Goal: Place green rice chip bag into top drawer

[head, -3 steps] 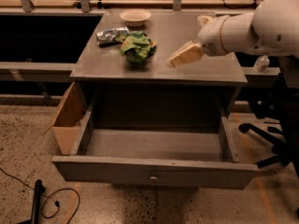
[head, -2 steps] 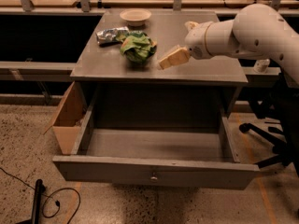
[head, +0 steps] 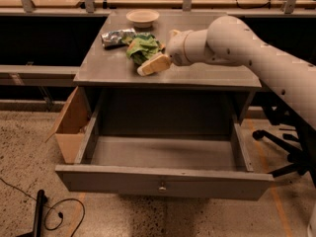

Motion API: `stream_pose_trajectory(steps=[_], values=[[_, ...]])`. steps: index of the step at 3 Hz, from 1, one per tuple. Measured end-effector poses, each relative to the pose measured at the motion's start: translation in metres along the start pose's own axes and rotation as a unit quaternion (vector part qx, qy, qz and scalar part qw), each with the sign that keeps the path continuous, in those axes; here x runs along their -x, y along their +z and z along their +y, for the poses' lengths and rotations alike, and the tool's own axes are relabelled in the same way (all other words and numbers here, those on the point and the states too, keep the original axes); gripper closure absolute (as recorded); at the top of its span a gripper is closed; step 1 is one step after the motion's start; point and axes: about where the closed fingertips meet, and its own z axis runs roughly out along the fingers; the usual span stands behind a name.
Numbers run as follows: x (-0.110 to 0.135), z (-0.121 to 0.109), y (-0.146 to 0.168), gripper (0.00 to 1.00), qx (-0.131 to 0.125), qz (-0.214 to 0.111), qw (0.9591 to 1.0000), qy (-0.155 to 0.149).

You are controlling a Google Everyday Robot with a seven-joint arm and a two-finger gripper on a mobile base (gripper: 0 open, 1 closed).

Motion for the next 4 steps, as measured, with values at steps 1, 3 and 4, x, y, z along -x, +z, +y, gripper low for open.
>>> stream_pose_trajectory(steps=[1,3,4], values=[[0.009,0.019,0.030,0.18,0.023,-0.013,0.9996,0.008],[0.020,0.037,0.044,0.64,0.047,-0.025,0.9986,0.006],[0.020,0.036,0.033,0.87,0.047,-0.022,0.9986,0.005]])
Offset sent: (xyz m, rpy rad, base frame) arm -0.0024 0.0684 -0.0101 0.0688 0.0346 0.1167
